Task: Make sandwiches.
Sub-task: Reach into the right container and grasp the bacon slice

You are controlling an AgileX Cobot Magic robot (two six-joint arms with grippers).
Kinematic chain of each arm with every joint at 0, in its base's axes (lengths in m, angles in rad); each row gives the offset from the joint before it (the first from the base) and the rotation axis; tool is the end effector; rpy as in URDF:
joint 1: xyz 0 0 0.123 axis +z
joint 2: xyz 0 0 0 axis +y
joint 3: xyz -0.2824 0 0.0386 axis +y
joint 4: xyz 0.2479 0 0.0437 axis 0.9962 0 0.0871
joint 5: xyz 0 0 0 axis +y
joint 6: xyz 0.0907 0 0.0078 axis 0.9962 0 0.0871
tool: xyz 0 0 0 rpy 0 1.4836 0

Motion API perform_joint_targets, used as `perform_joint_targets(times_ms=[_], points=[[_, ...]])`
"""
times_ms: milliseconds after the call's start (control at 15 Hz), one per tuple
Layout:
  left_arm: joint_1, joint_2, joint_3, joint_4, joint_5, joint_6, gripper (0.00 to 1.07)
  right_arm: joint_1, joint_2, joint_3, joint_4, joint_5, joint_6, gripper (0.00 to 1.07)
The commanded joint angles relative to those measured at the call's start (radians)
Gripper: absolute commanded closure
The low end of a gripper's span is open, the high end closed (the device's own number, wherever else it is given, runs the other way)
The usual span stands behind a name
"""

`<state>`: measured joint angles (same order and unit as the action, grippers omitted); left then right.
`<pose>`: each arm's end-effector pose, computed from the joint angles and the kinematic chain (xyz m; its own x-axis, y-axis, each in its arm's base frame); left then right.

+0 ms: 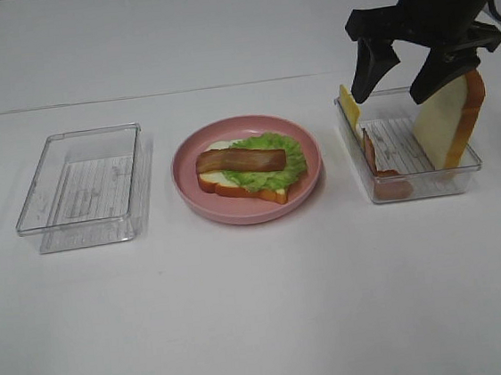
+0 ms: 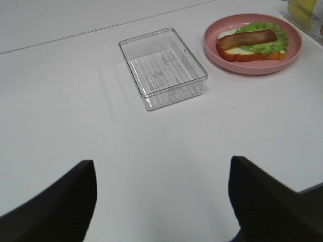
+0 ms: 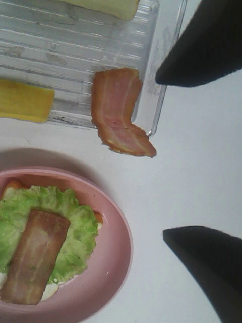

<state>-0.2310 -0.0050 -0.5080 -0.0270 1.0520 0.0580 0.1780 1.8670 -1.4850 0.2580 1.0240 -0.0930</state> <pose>-0.0065 -0.0007 0.2801 -0.4133 0.1430 -0.8993 0.2681 0.9629 0.0299 0.3793 0.0884 0.2442 -0.9584 -0.1294 -0.2545 -0.1881 0.9569 0.2215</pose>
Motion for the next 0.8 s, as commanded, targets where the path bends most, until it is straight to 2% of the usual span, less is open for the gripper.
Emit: perform_joint_targets(times_ms=[67,600,733,800], points=[[-0.001,-0.024,0.004,-0.003,-0.013,-0.004,0.36,-0.001,0.058,-0.038,-0.007,-0.004,0.002,0.42],[-0.001,-0.024,0.004,-0.01,-0.013,-0.007,0.36,-0.001,0.2,-0.058,-0.038,-0.049,0.002,0.47],[-0.001,-0.024,0.004,-0.01,-0.013,-0.007,0.36,-0.001,0.223,-0.058,-0.038,-0.05,0.002,0.53],[-0.001,-0.024,0.004,-0.01,-0.013,-0.007,0.36,-0.001,0.238,-0.058,-0.037,-0.052,0.002,0.67]])
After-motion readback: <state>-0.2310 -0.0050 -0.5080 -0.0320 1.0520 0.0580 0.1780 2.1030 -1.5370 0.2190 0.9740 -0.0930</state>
